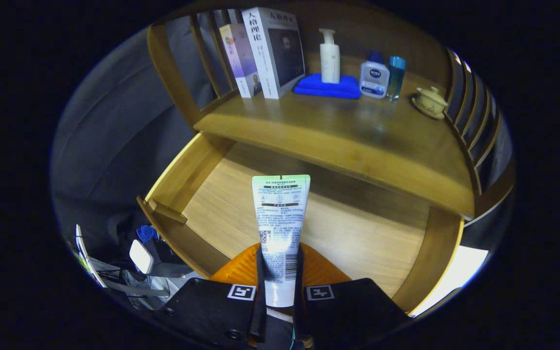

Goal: Pull open the drawer, take out the items inside it, and place them on the countertop above the cabinet.

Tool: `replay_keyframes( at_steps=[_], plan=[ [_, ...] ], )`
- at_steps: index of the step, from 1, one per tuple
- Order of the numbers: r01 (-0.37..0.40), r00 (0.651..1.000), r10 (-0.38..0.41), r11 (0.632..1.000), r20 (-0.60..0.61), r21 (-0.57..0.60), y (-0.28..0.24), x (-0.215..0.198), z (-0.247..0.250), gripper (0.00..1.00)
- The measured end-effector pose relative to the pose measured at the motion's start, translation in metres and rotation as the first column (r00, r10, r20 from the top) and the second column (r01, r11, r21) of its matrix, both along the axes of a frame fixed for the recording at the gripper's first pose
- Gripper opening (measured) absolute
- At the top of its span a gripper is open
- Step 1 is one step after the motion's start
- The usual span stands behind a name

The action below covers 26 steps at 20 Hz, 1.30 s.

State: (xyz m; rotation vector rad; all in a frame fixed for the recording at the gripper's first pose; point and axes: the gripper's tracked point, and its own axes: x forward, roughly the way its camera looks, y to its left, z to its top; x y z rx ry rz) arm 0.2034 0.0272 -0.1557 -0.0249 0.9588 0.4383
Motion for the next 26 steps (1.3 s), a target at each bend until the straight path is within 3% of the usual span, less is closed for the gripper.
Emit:
replay_keyframes(
  at_steps=[5, 10, 17, 22, 26],
  plan=[
    [0.056, 0.995, -0.057, 0.998, 0.082, 0.014, -0.019, 0.026, 0.044, 0.27],
    [0.158, 0.98, -0.163, 0.986, 0.118, 0.048, -0.026, 0.087, 0.063, 0.27],
    [0.278, 0.958, -0.281, 0.959, 0.062, 0.054, -0.027, 0.157, 0.053, 0.26],
    [0.375, 0.925, -0.376, 0.926, 0.046, 0.037, -0.034, 0.193, 0.048, 0.3],
    [0.445, 0.893, -0.449, 0.891, 0.024, 0.094, -0.034, 0.209, 0.051, 0.3]
  ],
)
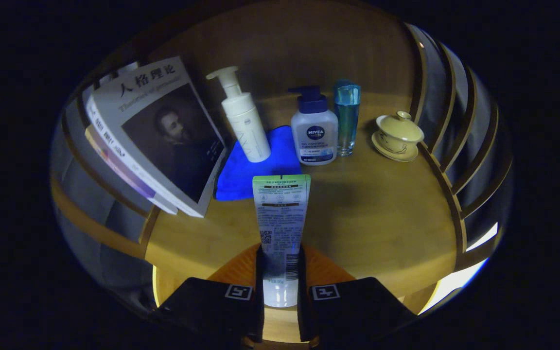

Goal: Pull open the drawer, take out the items inside it, and place them on the countertop above the cabinet.

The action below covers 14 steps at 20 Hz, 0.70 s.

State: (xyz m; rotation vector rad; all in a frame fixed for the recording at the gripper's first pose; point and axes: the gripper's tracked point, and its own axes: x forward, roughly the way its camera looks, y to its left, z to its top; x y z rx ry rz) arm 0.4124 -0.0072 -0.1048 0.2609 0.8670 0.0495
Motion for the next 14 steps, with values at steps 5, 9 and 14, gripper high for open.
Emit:
replay_keyframes(
  at_steps=[5, 9, 14],
  plan=[
    [0.048, 0.999, -0.048, 0.996, 0.012, -0.077, -0.017, 0.009, -0.017, 0.35],
    [0.049, 0.998, -0.044, 0.991, 0.044, -0.125, -0.018, 0.01, -0.021, 0.43],
    [0.036, 0.985, -0.016, 0.993, 0.174, -0.112, -0.008, -0.003, 0.015, 0.98]
  ],
)
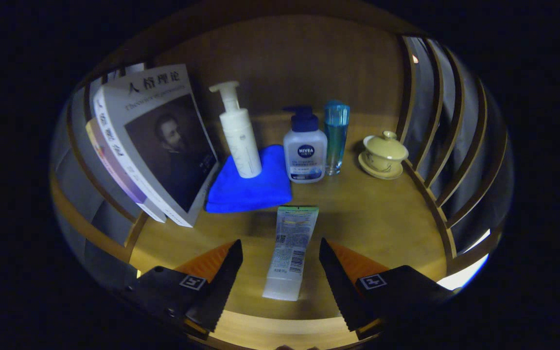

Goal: Pull open the drawer, take out the items inside it, and place them on the countertop above the cabinet.

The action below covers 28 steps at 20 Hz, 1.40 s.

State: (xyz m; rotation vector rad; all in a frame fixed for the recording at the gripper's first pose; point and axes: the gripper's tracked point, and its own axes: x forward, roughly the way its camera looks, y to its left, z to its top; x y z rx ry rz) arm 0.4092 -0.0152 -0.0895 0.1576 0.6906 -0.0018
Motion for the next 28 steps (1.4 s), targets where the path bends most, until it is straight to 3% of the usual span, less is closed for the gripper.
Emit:
replay_keyframes(
  at_steps=[4, 8, 17, 24, 28],
  plan=[
    [-0.029, 0.98, 0.033, 0.999, 0.196, -0.021, 0.009, -0.042, 0.04, 0.98],
    [-0.066, 0.917, 0.078, 0.997, 0.391, -0.044, 0.019, -0.111, 0.069, 0.98],
    [0.029, 0.803, 0.018, 0.997, 0.596, -0.069, 0.009, -0.233, 0.079, 0.97],
    [0.048, 0.81, -0.052, 0.999, 0.584, 0.021, 0.02, -0.286, 0.037, 0.98],
    [0.104, 0.807, -0.107, 0.994, 0.58, 0.04, 0.012, -0.312, 0.015, 0.98]
  ],
)
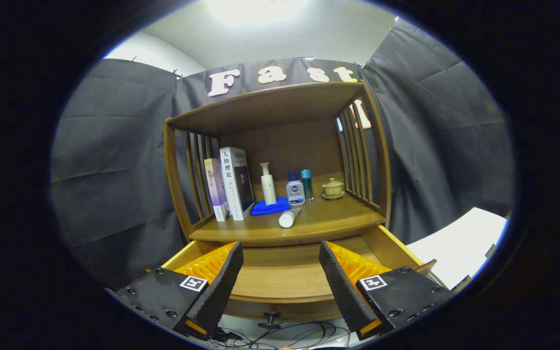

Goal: Pull open the drawer, take out the items inside it, and place them on the countertop above the cabinet.

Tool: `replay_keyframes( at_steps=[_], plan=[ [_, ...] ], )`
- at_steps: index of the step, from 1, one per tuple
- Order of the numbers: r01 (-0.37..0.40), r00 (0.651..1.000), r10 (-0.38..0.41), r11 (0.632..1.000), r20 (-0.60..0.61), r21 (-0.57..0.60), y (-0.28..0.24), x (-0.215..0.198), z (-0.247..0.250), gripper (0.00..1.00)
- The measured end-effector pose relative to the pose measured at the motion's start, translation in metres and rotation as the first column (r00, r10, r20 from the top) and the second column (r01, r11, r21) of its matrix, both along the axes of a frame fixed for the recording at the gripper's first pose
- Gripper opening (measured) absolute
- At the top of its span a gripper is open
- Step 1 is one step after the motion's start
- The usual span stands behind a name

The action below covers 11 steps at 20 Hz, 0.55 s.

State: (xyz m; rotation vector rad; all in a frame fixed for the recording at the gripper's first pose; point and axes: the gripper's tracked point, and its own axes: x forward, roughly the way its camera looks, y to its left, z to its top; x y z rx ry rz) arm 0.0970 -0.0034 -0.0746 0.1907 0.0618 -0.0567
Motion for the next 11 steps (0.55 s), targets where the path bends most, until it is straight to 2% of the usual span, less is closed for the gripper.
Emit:
replay_keyframes(
  at_steps=[5, 8, 11],
  plan=[
    [0.057, 0.998, -0.057, 0.998, -0.014, 0.022, -0.007, -0.025, -0.027, 0.98],
    [0.105, 0.994, -0.105, 0.994, -0.023, -0.006, -0.015, -0.037, -0.042, 0.98],
    [0.091, 0.996, -0.091, 0.996, -0.014, 0.004, -0.005, -0.039, -0.054, 0.98]
  ],
)
